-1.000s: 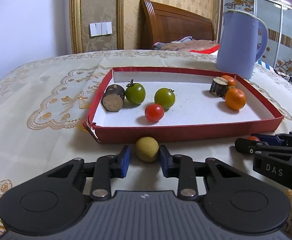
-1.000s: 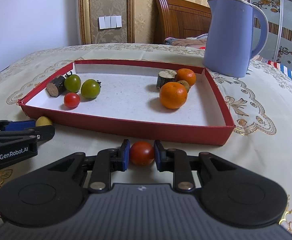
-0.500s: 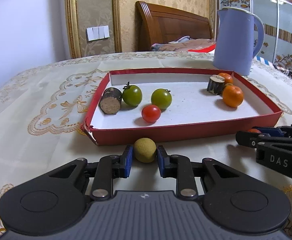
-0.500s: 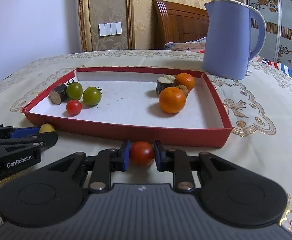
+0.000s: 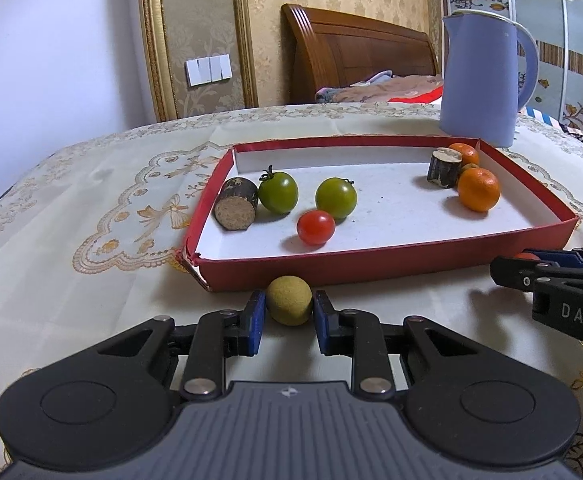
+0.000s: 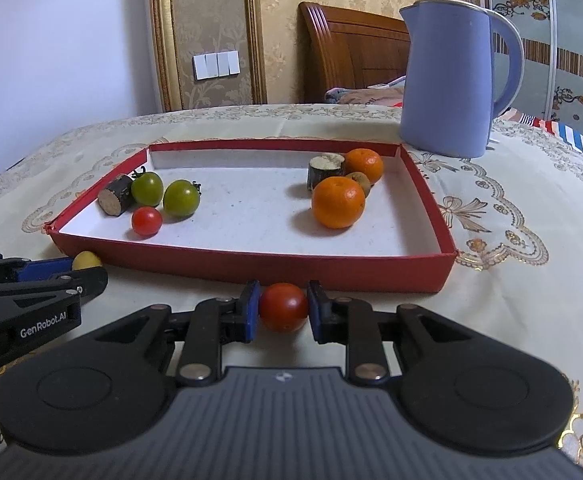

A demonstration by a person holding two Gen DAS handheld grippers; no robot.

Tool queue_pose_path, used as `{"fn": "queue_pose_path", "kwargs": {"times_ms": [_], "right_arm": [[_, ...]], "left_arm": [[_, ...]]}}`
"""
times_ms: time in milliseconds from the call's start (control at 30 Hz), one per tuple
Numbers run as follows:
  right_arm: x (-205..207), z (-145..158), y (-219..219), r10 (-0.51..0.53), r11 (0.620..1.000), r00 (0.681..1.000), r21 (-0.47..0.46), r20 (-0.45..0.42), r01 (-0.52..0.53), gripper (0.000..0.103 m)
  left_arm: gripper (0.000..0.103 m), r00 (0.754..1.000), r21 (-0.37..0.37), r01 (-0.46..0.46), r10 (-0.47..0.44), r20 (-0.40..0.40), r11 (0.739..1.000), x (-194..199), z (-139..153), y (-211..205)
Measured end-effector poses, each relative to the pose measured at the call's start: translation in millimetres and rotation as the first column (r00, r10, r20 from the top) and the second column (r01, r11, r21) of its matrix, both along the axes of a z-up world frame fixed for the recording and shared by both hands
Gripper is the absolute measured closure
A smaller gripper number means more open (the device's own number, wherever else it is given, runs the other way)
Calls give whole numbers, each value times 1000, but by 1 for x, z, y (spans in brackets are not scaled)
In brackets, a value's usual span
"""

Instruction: Organize fruits

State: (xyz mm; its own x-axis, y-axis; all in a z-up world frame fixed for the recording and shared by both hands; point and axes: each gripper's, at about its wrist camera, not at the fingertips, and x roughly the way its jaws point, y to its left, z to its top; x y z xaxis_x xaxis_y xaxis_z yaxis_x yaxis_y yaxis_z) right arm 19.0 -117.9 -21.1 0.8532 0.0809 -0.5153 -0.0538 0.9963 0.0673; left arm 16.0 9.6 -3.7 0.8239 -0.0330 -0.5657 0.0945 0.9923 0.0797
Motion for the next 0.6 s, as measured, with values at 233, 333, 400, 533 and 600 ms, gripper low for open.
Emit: {"fn": "queue_pose_path", "kwargs": {"times_ms": [233,333,400,533,600], "right_arm": [[-2,1,-1,4,1000,1000,-1,2,-4,79],[-3,1,0,5,1000,1000,-3,5,-5,79],[-3,2,-1,5,1000,1000,0,6,-5,79],[-6,4,-1,10,1000,1000,1,10,-10,79],[-7,6,-2,12,1000,1000,1,14,-12,79]], "left_arm": [[78,1000,34,-4,3,15,999,-4,1,-5],[78,1000,36,-2,2,10,999,-5,1,-6],[78,1000,37,0,0,9,999,-5,2,-7],[78,1000,9,16,-16,-8,1000,-7,4,-7],[78,999,-14,29,-29,-13,999,-8,6,-6]]}}
